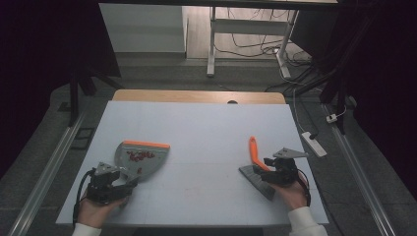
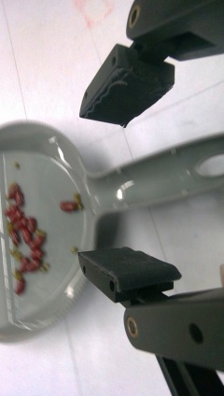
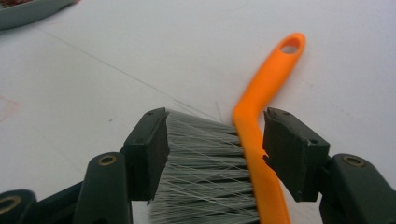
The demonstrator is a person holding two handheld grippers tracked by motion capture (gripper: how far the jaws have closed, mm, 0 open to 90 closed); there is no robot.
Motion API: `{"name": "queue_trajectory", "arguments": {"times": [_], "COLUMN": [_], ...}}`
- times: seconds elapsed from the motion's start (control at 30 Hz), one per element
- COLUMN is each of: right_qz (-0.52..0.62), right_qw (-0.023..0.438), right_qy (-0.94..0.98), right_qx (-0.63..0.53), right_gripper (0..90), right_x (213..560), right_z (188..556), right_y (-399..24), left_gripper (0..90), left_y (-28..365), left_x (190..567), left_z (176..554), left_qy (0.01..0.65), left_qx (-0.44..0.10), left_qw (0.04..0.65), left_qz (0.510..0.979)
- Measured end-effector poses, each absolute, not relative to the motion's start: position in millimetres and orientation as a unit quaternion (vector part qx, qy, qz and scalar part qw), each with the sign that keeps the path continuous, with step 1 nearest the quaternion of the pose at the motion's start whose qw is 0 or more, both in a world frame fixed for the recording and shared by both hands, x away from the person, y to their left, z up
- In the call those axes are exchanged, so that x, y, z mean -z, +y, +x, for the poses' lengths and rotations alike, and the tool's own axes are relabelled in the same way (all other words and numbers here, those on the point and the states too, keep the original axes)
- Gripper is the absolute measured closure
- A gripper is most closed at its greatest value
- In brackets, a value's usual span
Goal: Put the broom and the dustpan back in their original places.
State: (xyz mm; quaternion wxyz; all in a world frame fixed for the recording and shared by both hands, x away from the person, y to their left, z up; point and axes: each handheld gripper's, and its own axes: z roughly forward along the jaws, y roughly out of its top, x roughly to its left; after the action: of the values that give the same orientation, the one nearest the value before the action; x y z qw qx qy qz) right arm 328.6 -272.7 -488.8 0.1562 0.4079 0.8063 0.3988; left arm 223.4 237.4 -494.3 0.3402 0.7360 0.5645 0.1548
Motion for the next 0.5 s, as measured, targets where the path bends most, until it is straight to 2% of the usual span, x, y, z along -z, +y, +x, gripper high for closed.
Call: {"name": "queue_trajectory", "arguments": {"times": [0.2,0.5], "right_qz": [0.376,0.342], "right_qw": [0.147,0.128], "right_qy": [0.821,0.842], "right_qx": [-0.404,-0.398], "right_gripper": [40.6,41.2], "right_x": [485.4,487.2], "right_z": [322.0,315.6], "right_y": [-264.3,-252.5], "left_gripper": [30.4,33.2], "left_y": [225.7,204.9], "left_x": [490.5,493.3], "left_z": [225.2,242.4], "left_qy": [0.509,0.446], "left_qx": [-0.127,-0.087], "left_qw": [0.371,0.374], "left_qz": [0.766,0.809]}}
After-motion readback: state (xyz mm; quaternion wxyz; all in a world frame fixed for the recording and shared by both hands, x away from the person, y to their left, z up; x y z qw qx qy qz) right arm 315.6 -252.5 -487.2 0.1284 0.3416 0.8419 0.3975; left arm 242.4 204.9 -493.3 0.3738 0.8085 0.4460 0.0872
